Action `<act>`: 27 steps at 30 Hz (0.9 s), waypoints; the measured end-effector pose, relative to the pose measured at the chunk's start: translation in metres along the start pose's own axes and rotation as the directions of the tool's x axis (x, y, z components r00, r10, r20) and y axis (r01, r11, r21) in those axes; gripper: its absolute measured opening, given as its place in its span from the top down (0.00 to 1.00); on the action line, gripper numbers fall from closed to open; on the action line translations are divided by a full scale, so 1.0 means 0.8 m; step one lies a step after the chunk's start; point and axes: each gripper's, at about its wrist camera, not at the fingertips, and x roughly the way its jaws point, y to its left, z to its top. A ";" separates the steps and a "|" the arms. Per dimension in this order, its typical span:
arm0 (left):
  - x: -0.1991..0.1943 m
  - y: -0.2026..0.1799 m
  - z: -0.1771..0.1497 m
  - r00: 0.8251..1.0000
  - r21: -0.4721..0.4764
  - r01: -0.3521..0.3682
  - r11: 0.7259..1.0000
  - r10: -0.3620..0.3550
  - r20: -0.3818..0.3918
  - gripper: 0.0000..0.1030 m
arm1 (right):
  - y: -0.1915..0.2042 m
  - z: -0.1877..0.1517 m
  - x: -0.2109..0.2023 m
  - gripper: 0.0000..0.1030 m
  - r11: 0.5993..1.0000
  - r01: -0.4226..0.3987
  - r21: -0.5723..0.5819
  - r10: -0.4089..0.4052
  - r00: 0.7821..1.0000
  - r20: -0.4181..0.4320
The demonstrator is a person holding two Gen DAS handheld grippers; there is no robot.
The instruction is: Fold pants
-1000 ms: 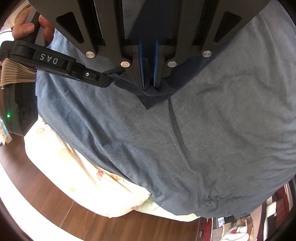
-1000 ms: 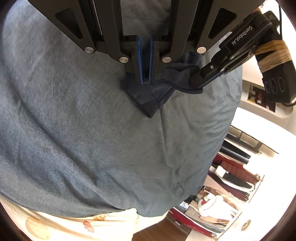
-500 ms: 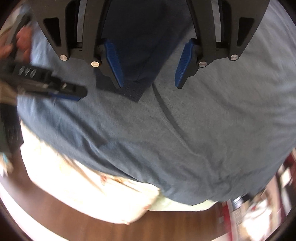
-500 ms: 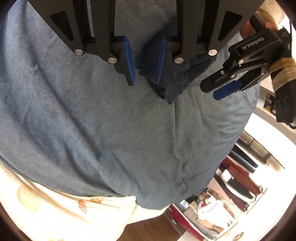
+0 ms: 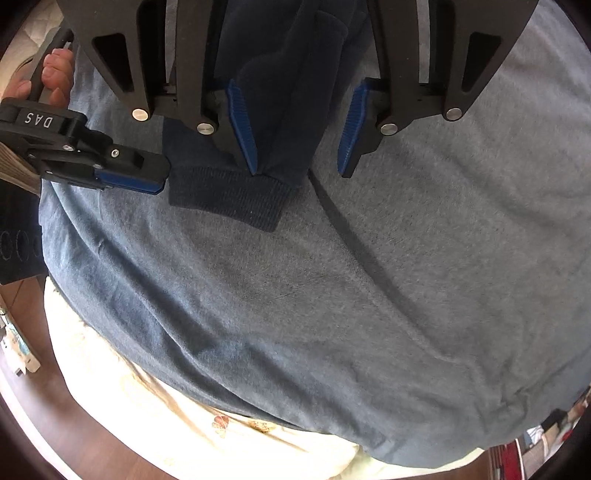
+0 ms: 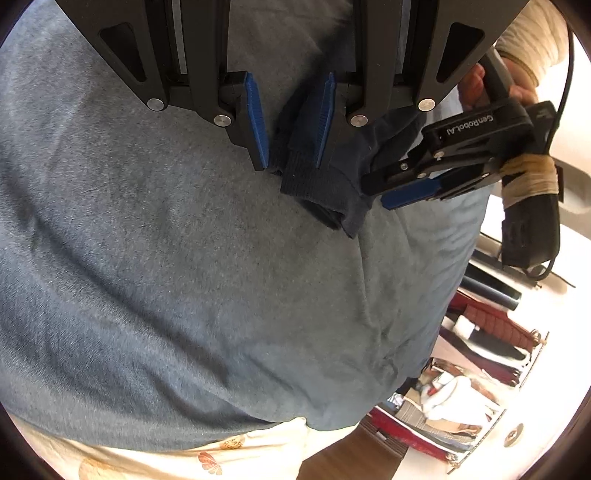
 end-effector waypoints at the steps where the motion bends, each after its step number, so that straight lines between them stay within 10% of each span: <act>1: 0.001 -0.001 0.001 1.000 0.007 0.005 1.000 -0.005 -0.002 0.57 | -0.001 0.000 0.000 0.73 1.000 -0.001 0.009 0.001 1.000 0.008; 13: 0.013 0.006 0.003 0.996 -0.010 0.082 0.997 -0.082 -0.043 0.62 | -0.013 0.014 0.018 0.73 0.998 -0.028 0.050 0.028 1.000 0.003; 27: 0.008 0.007 0.026 0.987 0.215 -0.156 0.964 0.162 -0.009 0.68 | -0.019 -0.024 -0.007 0.73 0.991 0.101 0.093 -0.103 0.995 0.014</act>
